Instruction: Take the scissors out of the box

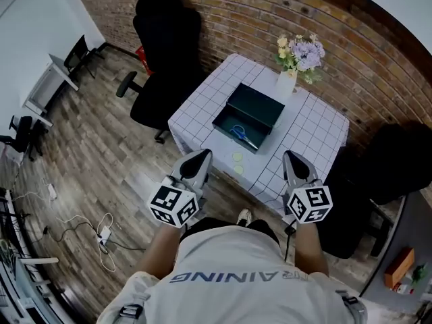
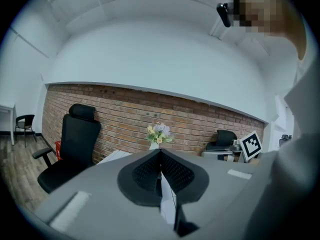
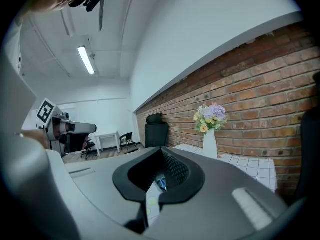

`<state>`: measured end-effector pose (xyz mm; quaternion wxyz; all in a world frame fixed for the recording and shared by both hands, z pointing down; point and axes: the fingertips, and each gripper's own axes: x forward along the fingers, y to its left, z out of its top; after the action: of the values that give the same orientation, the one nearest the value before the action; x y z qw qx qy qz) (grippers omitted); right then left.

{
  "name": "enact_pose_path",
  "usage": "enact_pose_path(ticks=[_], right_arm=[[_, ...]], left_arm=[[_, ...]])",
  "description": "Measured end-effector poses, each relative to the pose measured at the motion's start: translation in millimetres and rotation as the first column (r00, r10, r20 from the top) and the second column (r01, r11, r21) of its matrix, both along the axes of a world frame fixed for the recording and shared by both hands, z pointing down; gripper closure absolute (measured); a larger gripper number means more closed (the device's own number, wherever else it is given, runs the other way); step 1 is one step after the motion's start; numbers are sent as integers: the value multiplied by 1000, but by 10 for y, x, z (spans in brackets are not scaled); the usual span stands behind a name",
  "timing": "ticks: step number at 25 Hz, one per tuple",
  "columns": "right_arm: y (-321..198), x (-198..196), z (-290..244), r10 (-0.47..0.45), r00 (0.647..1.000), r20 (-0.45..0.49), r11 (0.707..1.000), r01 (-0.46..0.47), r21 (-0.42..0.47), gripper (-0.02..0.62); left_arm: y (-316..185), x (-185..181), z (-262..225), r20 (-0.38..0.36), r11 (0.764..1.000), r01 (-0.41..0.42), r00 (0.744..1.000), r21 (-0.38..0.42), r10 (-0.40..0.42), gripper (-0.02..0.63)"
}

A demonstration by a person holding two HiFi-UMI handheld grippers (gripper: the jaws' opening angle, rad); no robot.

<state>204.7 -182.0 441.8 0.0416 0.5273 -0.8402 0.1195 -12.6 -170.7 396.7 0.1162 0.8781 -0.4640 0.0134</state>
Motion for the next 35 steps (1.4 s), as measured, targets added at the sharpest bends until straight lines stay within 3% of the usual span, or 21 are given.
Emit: enact_pose_path(ticks=[5,10,15,20,25,29,33,35], right_arm=[[-263,126,40,-4,1000,29,1000,4,2,580],[-470,59,92,-13,1000,12,1000,13,-12,580],[-718,-300,397,-41,999,-7,993,40,-108,580],[-1060,-699,504,25,1000,-2,988,-25,-150,580],[-1530,-901,543,92,994,-66,979,-102,-175,580],[-1681,-991,616,132,984,-116,967,-154,-204,580],[-1560,-987,891,125,976,-178,935,-176,-309,576],[-1549,-999,1062,92,976,-197,917,-160,-366,553]], left_arm=[[-259,128,52,38,1000,0,999,-12,1,603],[-533,115,118,29,999,-14,999,-31,15,603],[-935,7,252,24,996,-75,997,-56,76,603],[-1460,-242,389,27,983,-162,986,-85,165,603],[-2028,-397,434,28,964,-257,965,-74,259,603],[-2268,-375,598,26,934,-342,938,-104,346,603],[-2357,-194,736,9,895,-423,904,-139,428,603],[-2405,-153,790,0,887,-436,897,-151,441,603]])
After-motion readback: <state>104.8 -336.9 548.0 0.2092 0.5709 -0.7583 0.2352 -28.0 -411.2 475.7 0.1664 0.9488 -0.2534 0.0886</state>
